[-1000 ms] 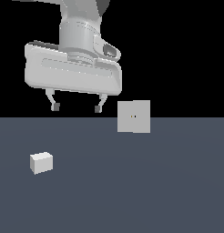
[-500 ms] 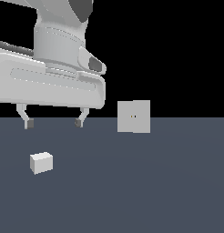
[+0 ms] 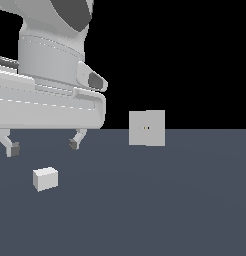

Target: Plug the charger into the wall socket.

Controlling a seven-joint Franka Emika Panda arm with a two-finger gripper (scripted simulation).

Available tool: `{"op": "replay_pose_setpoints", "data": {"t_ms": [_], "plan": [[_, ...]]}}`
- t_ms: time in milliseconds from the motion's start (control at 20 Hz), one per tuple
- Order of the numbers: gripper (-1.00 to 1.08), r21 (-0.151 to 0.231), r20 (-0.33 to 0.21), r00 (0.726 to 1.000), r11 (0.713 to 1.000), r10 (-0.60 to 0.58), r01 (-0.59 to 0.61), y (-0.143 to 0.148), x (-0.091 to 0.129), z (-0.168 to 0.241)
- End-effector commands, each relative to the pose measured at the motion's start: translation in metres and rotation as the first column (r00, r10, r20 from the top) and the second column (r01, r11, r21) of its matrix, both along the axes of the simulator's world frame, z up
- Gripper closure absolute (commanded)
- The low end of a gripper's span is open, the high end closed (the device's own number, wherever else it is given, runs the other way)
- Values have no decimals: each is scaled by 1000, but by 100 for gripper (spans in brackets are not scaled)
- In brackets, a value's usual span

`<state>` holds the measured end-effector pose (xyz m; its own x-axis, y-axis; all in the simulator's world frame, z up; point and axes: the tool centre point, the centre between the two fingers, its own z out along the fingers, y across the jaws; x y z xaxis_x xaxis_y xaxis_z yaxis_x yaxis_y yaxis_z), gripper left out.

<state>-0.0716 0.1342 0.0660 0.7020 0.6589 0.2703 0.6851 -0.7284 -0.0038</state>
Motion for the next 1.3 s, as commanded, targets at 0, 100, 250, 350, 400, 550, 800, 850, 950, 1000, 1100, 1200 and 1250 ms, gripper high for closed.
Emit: {"op": "replay_pose_setpoints", "data": {"t_ms": [0,100,250,350,400,550,800,850,950,1000,1100,1200,1250], "plan": [[-92,3,8,1000,1000,18,-18,2,-2,-2],[-92,4,10,1000,1000,24,-24,3,-3,-3],[-92,3,8,1000,1000,20,-20,2,-2,-3],[-92,3,8,1000,1000,20,-20,2,-2,-5],[-92,3,8,1000,1000,21,-21,2,-3,-7],[-92,2,8,1000,1000,22,-22,2,-3,-16],[-92,2,8,1000,1000,24,-24,2,-4,-39],[-92,2,9,1000,1000,25,-25,2,-4,-42],[-92,2,9,1000,1000,26,-26,2,-4,-48],[-92,2,9,1000,1000,26,-26,2,-4,-51],[-92,2,9,1000,1000,26,-26,2,-4,-54],[-92,2,9,1000,1000,26,-26,2,-3,-55],[108,2,9,1000,1000,26,-26,2,-3,-55]]}}
